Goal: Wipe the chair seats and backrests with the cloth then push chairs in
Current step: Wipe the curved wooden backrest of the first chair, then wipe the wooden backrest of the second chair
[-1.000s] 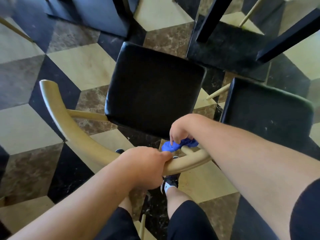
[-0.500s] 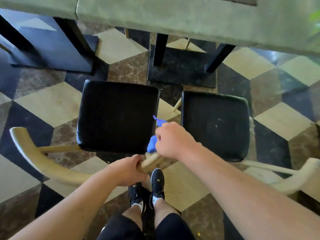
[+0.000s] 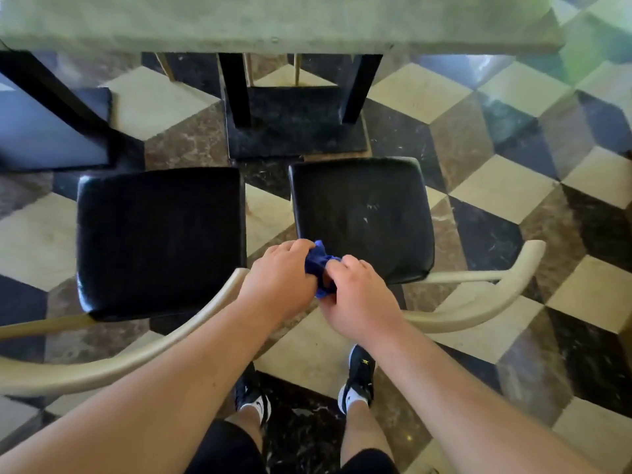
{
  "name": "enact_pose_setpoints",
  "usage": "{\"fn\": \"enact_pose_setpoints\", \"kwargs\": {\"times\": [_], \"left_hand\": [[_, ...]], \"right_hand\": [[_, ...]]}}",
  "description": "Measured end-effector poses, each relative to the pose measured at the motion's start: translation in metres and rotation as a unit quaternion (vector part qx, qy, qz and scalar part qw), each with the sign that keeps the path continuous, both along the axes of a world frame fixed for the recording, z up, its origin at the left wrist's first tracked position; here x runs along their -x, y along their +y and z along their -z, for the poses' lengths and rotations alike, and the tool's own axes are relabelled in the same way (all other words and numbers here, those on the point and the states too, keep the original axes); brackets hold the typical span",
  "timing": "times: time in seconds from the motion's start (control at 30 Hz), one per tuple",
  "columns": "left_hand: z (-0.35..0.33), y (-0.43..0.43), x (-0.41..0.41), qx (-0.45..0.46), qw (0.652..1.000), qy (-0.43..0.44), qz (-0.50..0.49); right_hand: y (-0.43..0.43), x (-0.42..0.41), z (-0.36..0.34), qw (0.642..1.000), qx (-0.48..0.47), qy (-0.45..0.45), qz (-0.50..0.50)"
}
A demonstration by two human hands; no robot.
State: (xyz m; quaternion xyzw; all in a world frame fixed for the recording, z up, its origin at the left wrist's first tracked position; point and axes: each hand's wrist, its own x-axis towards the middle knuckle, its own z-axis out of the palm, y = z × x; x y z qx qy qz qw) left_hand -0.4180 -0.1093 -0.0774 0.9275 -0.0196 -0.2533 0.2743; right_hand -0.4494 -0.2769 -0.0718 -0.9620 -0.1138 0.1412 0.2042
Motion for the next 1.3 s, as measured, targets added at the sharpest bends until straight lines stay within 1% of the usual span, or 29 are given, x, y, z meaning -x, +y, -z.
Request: {"fn": "enact_pose_setpoints", "kwargs": {"times": [0.07, 0.17, 0.27, 0.37, 0.43, 0.5, 0.57, 0.67, 0.77, 0.93, 1.03, 1.1, 1.17, 1.23, 1.3], "left_hand": [[-0.004, -0.018, 0.006, 0.002, 0.999, -0.028, 0.042], [-0.006, -0.049, 0.017, -0.030, 0.990, -0.077, 0.117], [-0.001, -0.086, 0.028, -0.041, 0.986, -0.071, 0.142], [0.016, -0.122, 0.033, -0.104, 0.981, -0.070, 0.147], [0.028, -0.142, 0.033, -0.143, 0.979, -0.051, 0.138], [0.034, -0.158, 0.034, -0.157, 0.975, -0.036, 0.151], [0.035, -0.174, 0.034, -0.144, 0.968, -0.017, 0.204], [0.029, -0.202, 0.031, -0.124, 0.961, 0.066, 0.238], [0.021, -0.232, 0.026, -0.109, 0.959, 0.135, 0.222], [0.020, -0.255, 0.021, -0.093, 0.959, 0.177, 0.201], [0.024, -0.252, 0.019, -0.080, 0.958, 0.200, 0.188], [0.026, -0.242, 0.017, -0.098, 0.959, 0.188, 0.190], [0.026, -0.222, 0.015, -0.143, 0.961, 0.157, 0.179], [0.023, -0.190, 0.014, -0.205, 0.956, 0.114, 0.174], [0.018, -0.155, 0.012, -0.260, 0.943, 0.055, 0.200]], "right_hand": [[-0.024, 0.006, 0.002, 1.000, -0.006, 0.005, -0.001], [-0.068, 0.017, 0.000, 1.000, 0.002, 0.010, -0.015], [-0.113, 0.028, -0.007, 0.999, 0.015, 0.006, -0.038], [-0.160, 0.032, -0.013, 0.999, 0.046, 0.004, -0.027], [-0.191, 0.030, -0.015, 0.998, 0.064, 0.010, -0.007], [-0.220, 0.027, -0.016, 0.996, 0.081, 0.018, 0.013], [-0.246, 0.021, -0.016, 0.995, 0.094, 0.019, 0.031], [-0.282, 0.008, -0.013, 0.992, 0.115, 0.016, 0.051], [-0.314, -0.011, -0.007, 0.990, 0.123, 0.003, 0.068], [-0.351, -0.049, 0.000, 0.986, 0.137, -0.020, 0.092], [-0.367, -0.075, 0.000, 0.977, 0.178, -0.029, 0.114], [-0.374, -0.089, -0.002, 0.968, 0.216, -0.013, 0.126], [-0.371, -0.096, -0.008, 0.967, 0.228, 0.017, 0.116], [-0.355, -0.093, -0.015, 0.970, 0.225, 0.058, 0.070], [-0.329, -0.081, -0.019, 0.968, 0.220, 0.118, 0.010]]}}
